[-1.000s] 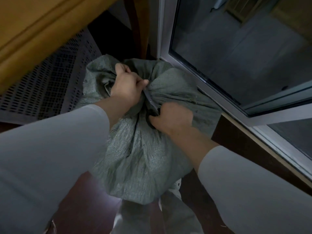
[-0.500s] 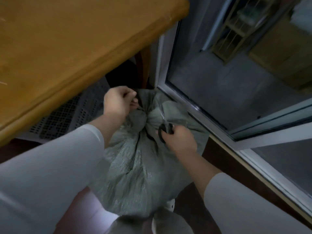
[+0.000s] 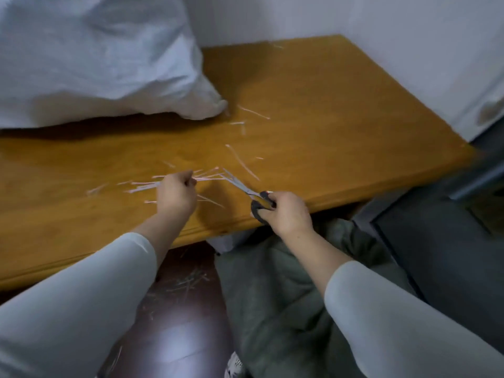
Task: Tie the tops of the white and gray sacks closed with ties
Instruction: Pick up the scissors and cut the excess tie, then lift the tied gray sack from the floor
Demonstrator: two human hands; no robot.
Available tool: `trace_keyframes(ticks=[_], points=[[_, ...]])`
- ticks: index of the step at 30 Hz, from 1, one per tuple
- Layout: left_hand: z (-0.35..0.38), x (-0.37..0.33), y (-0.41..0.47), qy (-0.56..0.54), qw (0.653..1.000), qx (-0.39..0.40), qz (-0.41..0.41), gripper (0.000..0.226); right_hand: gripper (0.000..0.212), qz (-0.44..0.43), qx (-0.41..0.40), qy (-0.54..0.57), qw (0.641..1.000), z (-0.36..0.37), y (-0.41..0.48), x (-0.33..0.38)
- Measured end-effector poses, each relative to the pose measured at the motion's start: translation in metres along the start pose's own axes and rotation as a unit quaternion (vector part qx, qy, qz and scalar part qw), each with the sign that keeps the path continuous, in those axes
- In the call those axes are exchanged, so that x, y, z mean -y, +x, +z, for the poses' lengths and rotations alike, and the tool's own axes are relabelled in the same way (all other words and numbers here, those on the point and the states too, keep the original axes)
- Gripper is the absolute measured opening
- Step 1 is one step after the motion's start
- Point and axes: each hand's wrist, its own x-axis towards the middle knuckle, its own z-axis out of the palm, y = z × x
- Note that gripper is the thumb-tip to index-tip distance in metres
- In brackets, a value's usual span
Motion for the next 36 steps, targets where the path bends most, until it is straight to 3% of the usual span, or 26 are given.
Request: trace_keyframes(ticks=[3,9,18,21,25,28,32,35,36], points=[[-0.034,0.030,0.016,0.022,0.999,0.006,-0.030,0.049,0.040,-0.044,0.044,-0.038,0.997,0.025,0.018,0.048],[-0.065,0.076,0.034,0.039,0.994,-0.020,-0.096,0.051,0.040,-0.107,0.074,-0.132,0.983,0.076,0.047,0.112],[-0.063,0.085,0.047,0.054,0.996,-0.073,0.022,0.045,0.037,-0.122,0.079,-0.202,0.969,0.104,0.066,0.127],[-0.044,0.064,0.040,0.027,0.993,-0.069,0.096,0.038,0.035,-0.130,0.020,-0.172,0.976,0.090,0.057,0.109],[-0.002,0.023,0.017,-0.030,0.972,0.041,0.230,0.029,0.024,-0.072,-0.086,-0.108,0.988,0.052,0.034,0.051],[0.043,-0.001,-0.009,-0.019,0.934,0.152,0.323,0.031,0.016,-0.003,-0.098,-0.106,0.990,0.029,0.014,-0.015],[0.109,-0.016,-0.050,0.022,0.903,0.278,0.327,0.027,0.011,0.143,-0.117,-0.043,0.982,0.011,-0.022,-0.116],[0.156,-0.026,-0.078,0.068,0.884,0.356,0.296,0.017,0.011,0.239,-0.161,0.046,0.956,0.006,-0.054,-0.186],[0.171,-0.032,-0.087,0.083,0.882,0.368,0.282,0.024,0.013,0.262,-0.165,0.068,0.949,0.005,-0.062,-0.205]])
